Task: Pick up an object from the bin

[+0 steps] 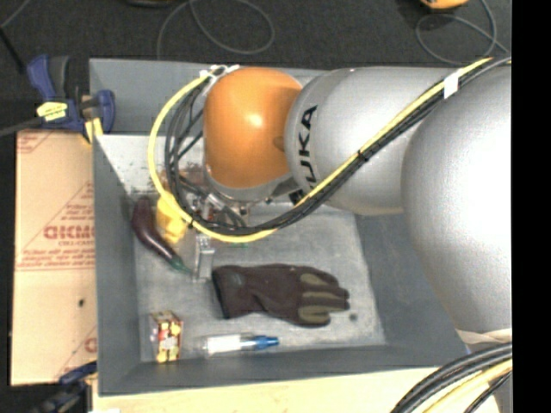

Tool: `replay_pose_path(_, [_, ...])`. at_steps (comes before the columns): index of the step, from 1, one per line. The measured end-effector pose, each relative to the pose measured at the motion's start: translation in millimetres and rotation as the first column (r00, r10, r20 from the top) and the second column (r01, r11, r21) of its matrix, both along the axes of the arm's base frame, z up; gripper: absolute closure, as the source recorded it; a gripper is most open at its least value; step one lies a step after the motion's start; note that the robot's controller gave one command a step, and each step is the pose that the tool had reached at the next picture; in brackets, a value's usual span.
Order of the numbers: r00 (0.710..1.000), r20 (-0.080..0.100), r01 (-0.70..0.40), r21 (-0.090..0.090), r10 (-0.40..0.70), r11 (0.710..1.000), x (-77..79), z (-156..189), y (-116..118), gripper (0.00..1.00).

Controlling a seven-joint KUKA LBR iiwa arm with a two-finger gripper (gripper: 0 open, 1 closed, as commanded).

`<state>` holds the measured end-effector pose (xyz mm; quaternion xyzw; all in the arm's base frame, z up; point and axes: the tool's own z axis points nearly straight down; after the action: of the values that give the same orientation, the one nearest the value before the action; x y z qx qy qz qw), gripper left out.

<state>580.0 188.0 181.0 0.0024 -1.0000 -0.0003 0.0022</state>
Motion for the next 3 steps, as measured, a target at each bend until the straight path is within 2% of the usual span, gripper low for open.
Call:
replay_pose_path(1, [1.000, 0.007, 0.004, 0.002, -0.004, 1.000, 1.4, 4.9, -0.9, 0.00])
replay_pose_path(2, [0.999, 0.007, 0.050, 0.003, -0.050, 0.999, 10.5, -19.5, -26.7, 0.00])
replay_pose_path(3, [1.000, 0.008, 0.004, 0.000, -0.004, 1.000, -3.2, -40.9, -50.8, 0.00])
